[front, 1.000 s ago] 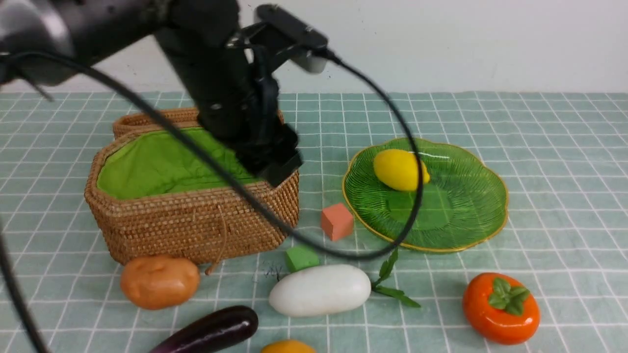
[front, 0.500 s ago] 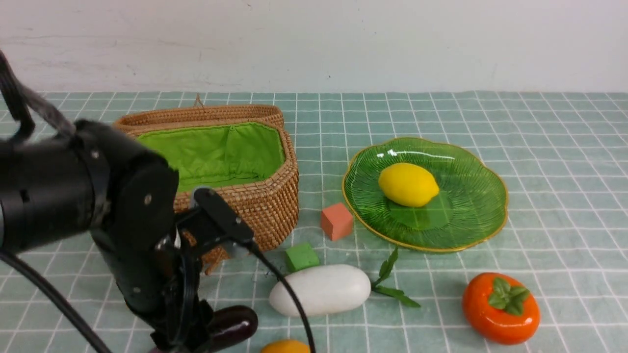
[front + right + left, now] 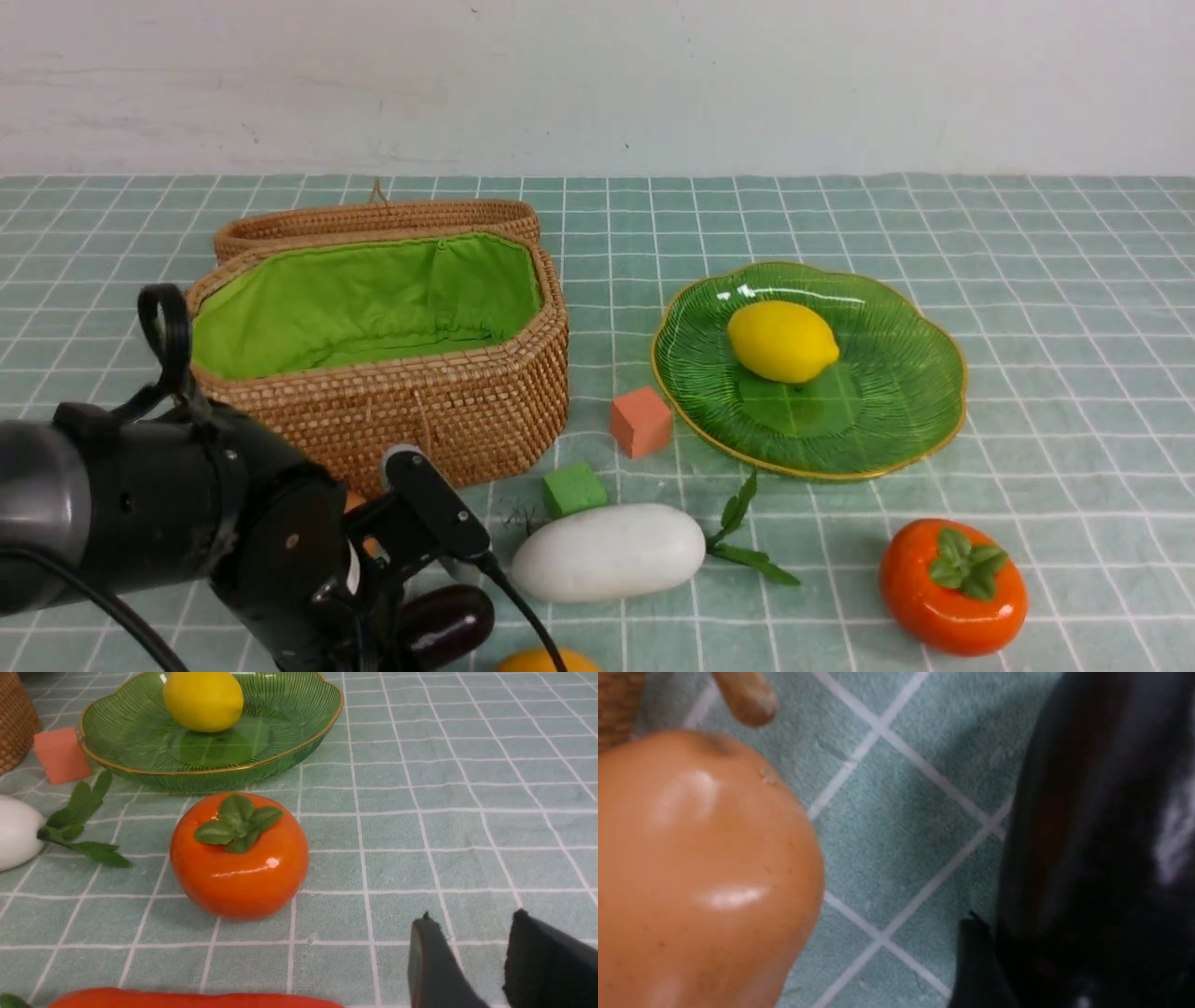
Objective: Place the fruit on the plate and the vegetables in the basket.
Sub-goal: Use the left arm to grab an eggplant and put it into the left basket
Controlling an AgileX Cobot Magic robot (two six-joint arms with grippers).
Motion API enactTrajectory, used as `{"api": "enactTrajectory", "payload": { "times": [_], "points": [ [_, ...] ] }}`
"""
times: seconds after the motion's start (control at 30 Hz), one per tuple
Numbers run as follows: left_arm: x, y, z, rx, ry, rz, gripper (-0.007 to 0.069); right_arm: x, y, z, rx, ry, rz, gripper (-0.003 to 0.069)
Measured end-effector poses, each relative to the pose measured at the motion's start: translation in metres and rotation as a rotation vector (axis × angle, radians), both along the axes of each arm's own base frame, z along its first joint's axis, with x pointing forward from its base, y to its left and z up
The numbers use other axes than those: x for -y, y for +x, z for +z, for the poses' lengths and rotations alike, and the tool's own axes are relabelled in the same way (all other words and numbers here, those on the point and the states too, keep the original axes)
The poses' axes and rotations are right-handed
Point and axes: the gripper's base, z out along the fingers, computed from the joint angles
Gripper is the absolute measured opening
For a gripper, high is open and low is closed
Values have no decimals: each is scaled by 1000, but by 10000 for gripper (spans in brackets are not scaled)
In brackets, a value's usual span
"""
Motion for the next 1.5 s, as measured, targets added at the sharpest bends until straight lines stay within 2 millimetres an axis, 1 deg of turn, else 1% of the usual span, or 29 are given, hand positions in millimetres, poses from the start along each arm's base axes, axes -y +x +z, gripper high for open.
{"api": "enactTrajectory", "payload": {
  "times": [0.03,0.07,0.13,0.23,0.33,0.4,0.43,0.47,0.5,0.53,0.57,0.6,0.63,0.67,0.7,0.8,0.87,0.9,0.93,1.0,1.1,1.2,1.27,1.33,1.37,1.43,1.47,1.5],
  "points": [
    [0,0,0,-5,4,1,342,0,0,0,0,0,0,242],
    [-1,-1,0,-12,10,0,337,0,0,0,0,0,0,242],
    [-2,-1,3,-23,23,0,343,0,0,0,0,0,0,242],
    [-3,0,15,-26,46,-5,343,0,0,0,0,0,0,242],
    [-3,8,54,45,68,-35,343,0,0,0,0,0,0,242],
    [-2,14,84,110,71,-63,343,0,0,0,0,0,0,242],
    [-3,17,104,142,77,-80,343,0,0,0,0,0,0,242],
    [-3,21,116,168,73,-89,343,0,0,0,0,0,0,242],
    [-6,26,135,200,71,-94,343,0,0,0,0,0,0,242],
    [-10,31,146,226,71,-92,343,0,0,0,0,0,0,242],
    [-10,32,149,234,68,-91,343,0,0,0,0,0,0,242],
    [-21,46,170,303,65,-71,343,0,0,0,0,0,0,242],
    [-22,48,172,310,66,-69,343,0,0,0,0,0,0,242],
    [-35,62,183,370,72,-41,343,0,0,0,0,0,0,242],
    [-38,68,186,400,74,-35,343,0,0,0,0,0,0,242],
    [-51,98,184,523,84,-29,343,0,0,0,0,0,0,242],
    [-48,117,171,578,99,-75,343,0,0,0,0,0,0,242],
    [-48,117,171,579,102,-78,343,0,0,0,0,0,0,242],
    [-46,122,166,588,108,-93,343,0,0,0,0,0,0,242],
    [-41,136,149,597,124,-130,343,0,0,0,0,0,0,242],
    [-38,146,131,571,118,-117,343,0,0,0,0,0,0,242],
    [-37,150,122,550,100,-82,343,0,0,0,0,0,0,242],
    [-37,151,120,546,94,-69,354,0,0,0,0,0,0,242],
    [-37,151,120,547,87,-56,432,0,0,0,0,0,0,242],
    [-37,151,120,546,86,-55,451,0,0,0,0,0,0,242],
    [-37,149,120,535,89,-47,596,0,0,0,0,0,0,242],
    [-38,149,120,533,89,-46,603,0,0,0,0,0,0,242],
    [-38,148,121,521,96,-42,638,0,0,0,0,0,0,242]
  ]
}}
